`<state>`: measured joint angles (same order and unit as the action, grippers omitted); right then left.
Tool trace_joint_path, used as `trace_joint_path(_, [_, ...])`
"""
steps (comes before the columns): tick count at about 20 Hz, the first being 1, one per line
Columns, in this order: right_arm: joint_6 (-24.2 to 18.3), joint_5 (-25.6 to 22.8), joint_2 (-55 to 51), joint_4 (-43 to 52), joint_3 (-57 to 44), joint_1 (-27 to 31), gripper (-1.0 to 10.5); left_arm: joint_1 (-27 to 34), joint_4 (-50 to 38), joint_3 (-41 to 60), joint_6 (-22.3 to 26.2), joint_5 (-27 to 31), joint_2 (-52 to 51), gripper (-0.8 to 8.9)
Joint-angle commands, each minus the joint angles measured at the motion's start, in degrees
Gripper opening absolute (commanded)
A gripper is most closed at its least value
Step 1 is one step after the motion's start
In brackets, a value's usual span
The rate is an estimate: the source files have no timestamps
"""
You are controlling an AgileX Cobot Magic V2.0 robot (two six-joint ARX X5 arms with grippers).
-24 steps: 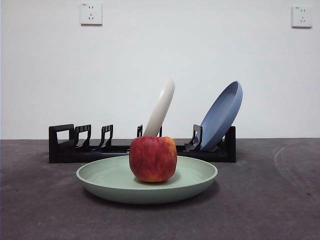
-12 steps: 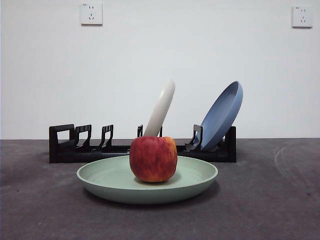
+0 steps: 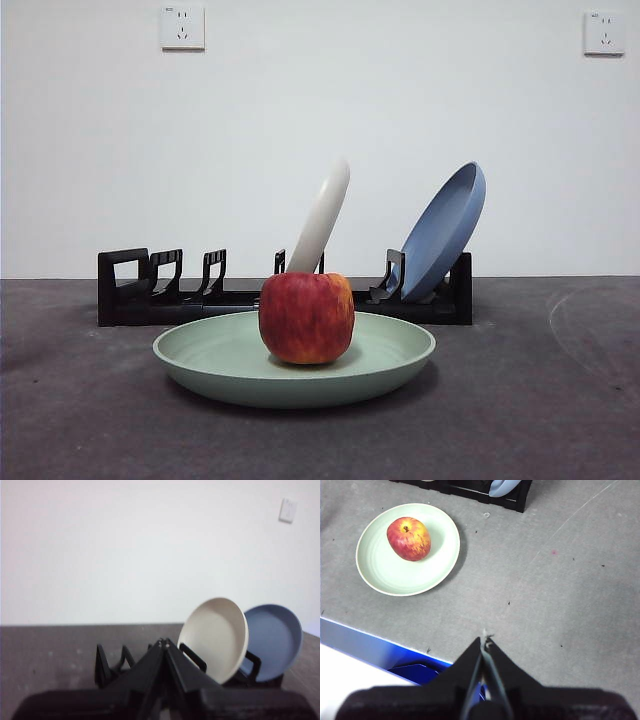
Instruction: Take the green plate from the plate rack,put the plate on the table,take the apple from the table,put the apple in the plate
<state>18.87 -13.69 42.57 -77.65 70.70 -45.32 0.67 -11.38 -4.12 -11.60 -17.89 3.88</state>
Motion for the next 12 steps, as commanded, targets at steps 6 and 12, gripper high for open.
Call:
trace_joint_path(6, [0.44, -0.28, 0.04, -0.35, -0.57, -0.09, 0.0, 0.59, 2.12, 3.56, -0.15, 7.28, -3.63, -0.03])
trace_joint_path(12, [0.46, -0.28, 0.04, -0.37, -0.57, -0.09, 0.0, 0.59, 15.78, 3.56, -0.07, 14.12, -3.63, -0.03])
